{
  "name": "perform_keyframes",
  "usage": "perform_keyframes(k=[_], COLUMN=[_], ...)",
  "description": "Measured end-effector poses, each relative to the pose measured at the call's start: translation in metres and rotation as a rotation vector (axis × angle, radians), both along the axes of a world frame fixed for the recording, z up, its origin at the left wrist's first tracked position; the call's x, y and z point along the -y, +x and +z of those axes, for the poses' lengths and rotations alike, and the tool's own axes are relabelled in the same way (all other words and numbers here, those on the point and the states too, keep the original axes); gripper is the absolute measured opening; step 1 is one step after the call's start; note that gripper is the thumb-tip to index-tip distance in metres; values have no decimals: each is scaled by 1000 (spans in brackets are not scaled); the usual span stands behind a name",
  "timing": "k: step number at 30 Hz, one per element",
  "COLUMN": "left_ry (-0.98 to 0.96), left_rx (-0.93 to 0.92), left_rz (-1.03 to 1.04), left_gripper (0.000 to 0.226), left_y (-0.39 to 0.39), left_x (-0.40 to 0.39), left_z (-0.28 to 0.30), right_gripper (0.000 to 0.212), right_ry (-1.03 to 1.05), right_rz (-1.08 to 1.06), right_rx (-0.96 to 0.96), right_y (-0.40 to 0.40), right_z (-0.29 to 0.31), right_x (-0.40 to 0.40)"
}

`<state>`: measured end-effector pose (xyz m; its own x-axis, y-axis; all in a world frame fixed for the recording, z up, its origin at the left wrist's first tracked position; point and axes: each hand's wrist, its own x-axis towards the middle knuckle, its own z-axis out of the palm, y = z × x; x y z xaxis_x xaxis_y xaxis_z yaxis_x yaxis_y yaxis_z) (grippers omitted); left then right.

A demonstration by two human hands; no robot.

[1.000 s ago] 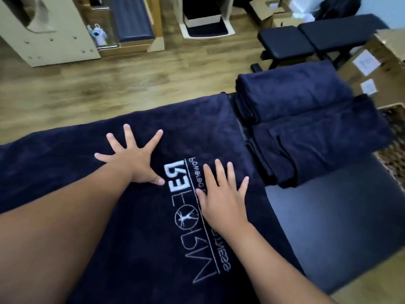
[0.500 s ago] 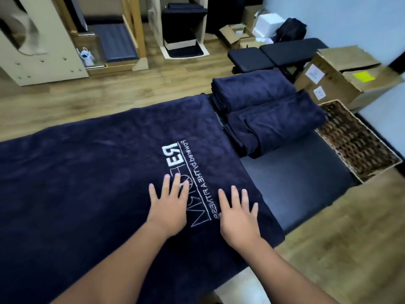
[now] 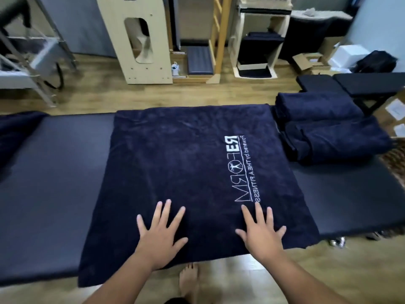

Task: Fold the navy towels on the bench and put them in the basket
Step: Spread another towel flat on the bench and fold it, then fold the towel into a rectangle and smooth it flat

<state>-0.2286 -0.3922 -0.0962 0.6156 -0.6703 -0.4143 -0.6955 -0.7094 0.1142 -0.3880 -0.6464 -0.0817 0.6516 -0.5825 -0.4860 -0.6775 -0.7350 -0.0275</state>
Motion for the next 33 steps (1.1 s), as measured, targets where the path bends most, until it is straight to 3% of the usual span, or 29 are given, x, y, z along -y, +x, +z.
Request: perform_keyframes(k=[3,7,9,11,15,17,23,25,28,30,33], left_ry=[32,207,215,173,260,264,287,207,52,4,-21], left_rx=[-42,30,89,102,189,271,270,263,226,209,217], left_rz=[219,209,250,271,141,127,121,139,177,229,274], left_gripper=[97,111,101,75,44,24,24,20,39,31,38], left_y=[-13,-26,-28,-28,-26,-29,-25,-22,-11,1,27], left_x=[-33,-70,-81,-88,-103,-101,-102,-106,-103,-94,-80], left_z=[8,17,18,17,19,23,29,36,48,58,71], right_gripper=[69,65,55,49,61,54,21,19,21,23,29], right_ry=[-37,-31,-28,-18,-147,-227,-356,-336,-271,-200,-138], right_rz=[14,-14,-14,31,118,150,245,278,331,285,241], right_rx=[35,74,107,113,86,99,68,38,11,84,225], right_y=[-17,-39,-52,-64,-75,-70,-60,-60,-51,-41,-23], right_z=[-8,-12,-13,-14,-4,2,0,3,21,35,46], right_x=[0,1,-1,1,6,8,12,16,28,37,56])
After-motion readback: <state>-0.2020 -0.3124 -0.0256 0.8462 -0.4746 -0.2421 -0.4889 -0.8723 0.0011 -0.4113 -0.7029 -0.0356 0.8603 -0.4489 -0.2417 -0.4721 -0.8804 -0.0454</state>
